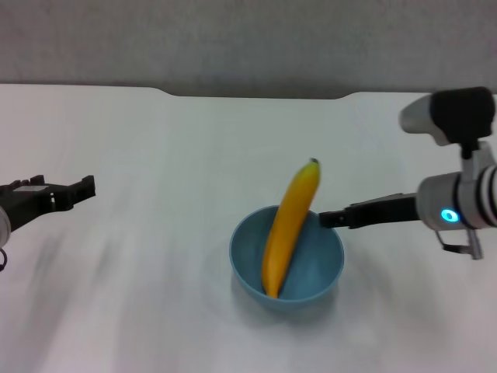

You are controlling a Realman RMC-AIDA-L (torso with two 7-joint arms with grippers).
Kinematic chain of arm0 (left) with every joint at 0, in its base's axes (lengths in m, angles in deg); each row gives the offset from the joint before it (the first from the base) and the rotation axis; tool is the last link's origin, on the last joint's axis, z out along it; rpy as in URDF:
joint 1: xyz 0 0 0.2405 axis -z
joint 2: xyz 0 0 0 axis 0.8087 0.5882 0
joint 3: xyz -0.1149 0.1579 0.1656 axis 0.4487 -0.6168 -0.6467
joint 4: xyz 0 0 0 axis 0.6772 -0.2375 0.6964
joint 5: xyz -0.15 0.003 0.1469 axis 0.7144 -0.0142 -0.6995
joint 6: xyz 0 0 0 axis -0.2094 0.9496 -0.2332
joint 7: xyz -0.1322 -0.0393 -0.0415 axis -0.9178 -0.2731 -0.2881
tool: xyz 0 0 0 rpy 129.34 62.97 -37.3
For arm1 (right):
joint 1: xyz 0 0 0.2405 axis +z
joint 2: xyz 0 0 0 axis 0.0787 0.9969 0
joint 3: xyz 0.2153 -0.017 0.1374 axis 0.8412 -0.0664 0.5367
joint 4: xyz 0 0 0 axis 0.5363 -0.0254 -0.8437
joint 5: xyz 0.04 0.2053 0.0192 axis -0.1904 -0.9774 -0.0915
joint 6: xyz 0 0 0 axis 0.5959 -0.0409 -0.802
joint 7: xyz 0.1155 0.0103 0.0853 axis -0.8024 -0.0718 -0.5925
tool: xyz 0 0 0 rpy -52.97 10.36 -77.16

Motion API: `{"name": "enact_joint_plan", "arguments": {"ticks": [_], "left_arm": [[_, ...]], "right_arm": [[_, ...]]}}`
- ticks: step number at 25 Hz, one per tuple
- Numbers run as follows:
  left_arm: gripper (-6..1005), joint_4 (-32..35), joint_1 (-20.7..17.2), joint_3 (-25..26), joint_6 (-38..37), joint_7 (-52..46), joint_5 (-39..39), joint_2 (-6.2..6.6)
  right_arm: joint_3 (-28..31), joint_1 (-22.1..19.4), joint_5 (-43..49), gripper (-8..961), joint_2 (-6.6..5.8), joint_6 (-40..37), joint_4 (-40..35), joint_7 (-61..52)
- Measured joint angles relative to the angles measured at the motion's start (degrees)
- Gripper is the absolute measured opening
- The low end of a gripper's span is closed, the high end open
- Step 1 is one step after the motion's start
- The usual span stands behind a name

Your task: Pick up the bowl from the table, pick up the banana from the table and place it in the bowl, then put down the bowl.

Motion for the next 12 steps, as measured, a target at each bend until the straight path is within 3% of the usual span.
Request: {"name": "enact_joint_plan", "arguments": {"ticks": [5, 6, 7, 12], "left_arm": [[897, 0.2, -0.4, -0.3, -1.1, -0.2, 0.1, -0.05], [897, 0.1, -0.6, -0.6, -1.6, -0.2, 0.1, -0.11], [897, 0.0, -0.8, -1.0, -2.2, -0.3, 0.2, -0.14], [896, 1.1, -2.4, -3.4, -7.3, 0.0, 0.6, -0.17]], "right_arm": [[-0.2, -5.2, -0.1, 713, 0.27, -2.2, 5.7, 5.9], [-1.3, -9.0, -0.5, 712, 0.36, -6.4, 9.1, 9.8], [-1.3, -9.0, -0.5, 712, 0.36, -6.4, 9.1, 9.8], [-8.2, -17.0, -8.0, 710, 0.40, -23.1, 11.9, 21.0]]}}
